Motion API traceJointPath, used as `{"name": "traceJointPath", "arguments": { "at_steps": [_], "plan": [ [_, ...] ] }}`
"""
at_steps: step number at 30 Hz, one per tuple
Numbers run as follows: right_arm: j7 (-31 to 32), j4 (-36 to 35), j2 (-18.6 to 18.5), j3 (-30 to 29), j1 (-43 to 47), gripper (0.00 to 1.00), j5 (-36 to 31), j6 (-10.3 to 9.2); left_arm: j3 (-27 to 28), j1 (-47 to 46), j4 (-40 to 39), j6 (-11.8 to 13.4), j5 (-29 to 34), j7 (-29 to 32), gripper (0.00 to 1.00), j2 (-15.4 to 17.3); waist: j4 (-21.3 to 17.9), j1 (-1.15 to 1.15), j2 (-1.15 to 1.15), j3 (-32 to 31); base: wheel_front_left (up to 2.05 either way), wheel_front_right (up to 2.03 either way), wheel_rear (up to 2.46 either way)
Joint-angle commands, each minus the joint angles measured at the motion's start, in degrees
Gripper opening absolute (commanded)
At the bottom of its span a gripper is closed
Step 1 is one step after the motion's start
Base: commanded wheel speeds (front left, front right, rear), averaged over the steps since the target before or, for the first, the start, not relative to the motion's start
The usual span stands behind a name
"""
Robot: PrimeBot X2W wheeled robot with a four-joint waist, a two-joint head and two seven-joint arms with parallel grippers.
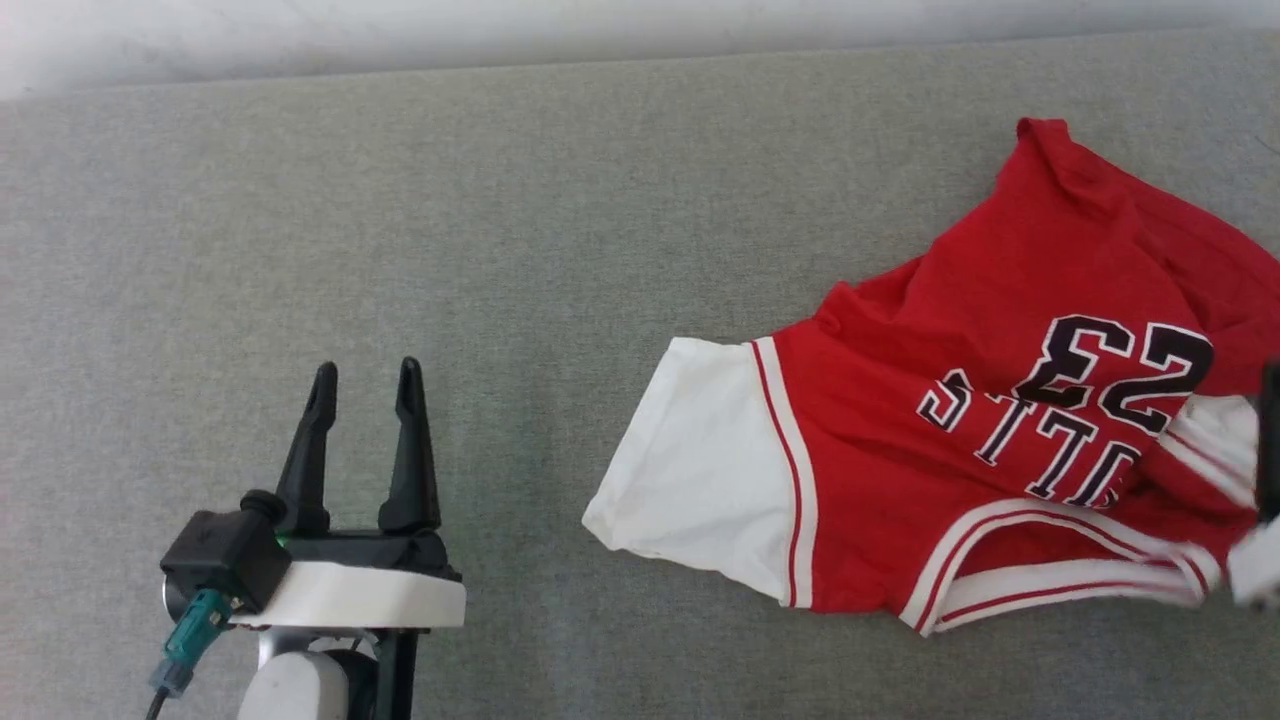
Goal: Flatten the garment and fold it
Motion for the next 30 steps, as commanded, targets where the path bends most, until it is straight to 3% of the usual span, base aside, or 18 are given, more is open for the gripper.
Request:
{"name": "traceJointPath", "arguments": {
  "at_steps": [1,4,7,18,19,21,26,30],
  "plan": [
    [-0.48,-1.89,0.03,0.62,-2.39,1.0,-1.43,-0.04,-0.19,-0.31,0.03,-0.2,0.12,-0.27,1.0,-0.07,0.82,0.01,0.0,-0.05,0.0,0.0,0.0],
    [0.46,-4.68,-0.46,3.05,-6.61,1.0,-5.57,-0.04,-0.73,-0.37,0.13,-0.09,-0.12,-0.27,1.0,-0.07,2.32,0.01,0.0,0.42,0.0,0.0,0.0],
    [3.47,-2.51,-2.28,5.77,-10.93,1.0,-6.93,-0.04,-0.99,-0.67,0.2,0.13,-0.55,-0.27,1.0,-0.07,4.02,0.01,0.0,1.27,0.0,0.0,0.0],
    [21.78,21.14,-10.73,9.15,-22.38,1.0,-7.6,-0.04,-2.83,-2.53,0.35,0.55,-1.98,-0.27,1.0,-0.07,9.98,0.01,0.0,5.66,0.0,0.0,0.0],
    [23.46,22.49,-11.09,9.21,-23.05,0.91,-7.51,-0.04,-2.88,-2.66,0.27,0.64,-2.06,-0.27,1.0,-0.07,10.23,0.01,0.0,5.95,0.0,0.0,0.0],
    [25.93,24.27,-12.0,9.65,-24.2,0.0,-7.47,-0.04,-2.99,-2.96,0.19,0.69,-2.24,-0.27,1.0,-0.07,10.65,0.01,0.0,6.43,0.0,0.0,0.0],
    [25.45,24.07,-14.42,10.94,-27.53,0.0,-7.67,-0.04,-3.59,-3.6,0.46,1.17,-3.21,-0.27,1.0,-0.07,11.29,0.01,0.0,6.32,0.0,0.0,0.0],
    [22.95,21.11,-17.49,15.56,-31.43,0.0,-6.56,-0.04,-3.85,-3.67,0.69,1.56,-4.05,-0.27,1.0,-0.07,11.72,0.01,0.0,5.39,0.0,0.0,0.0]
  ]
}}
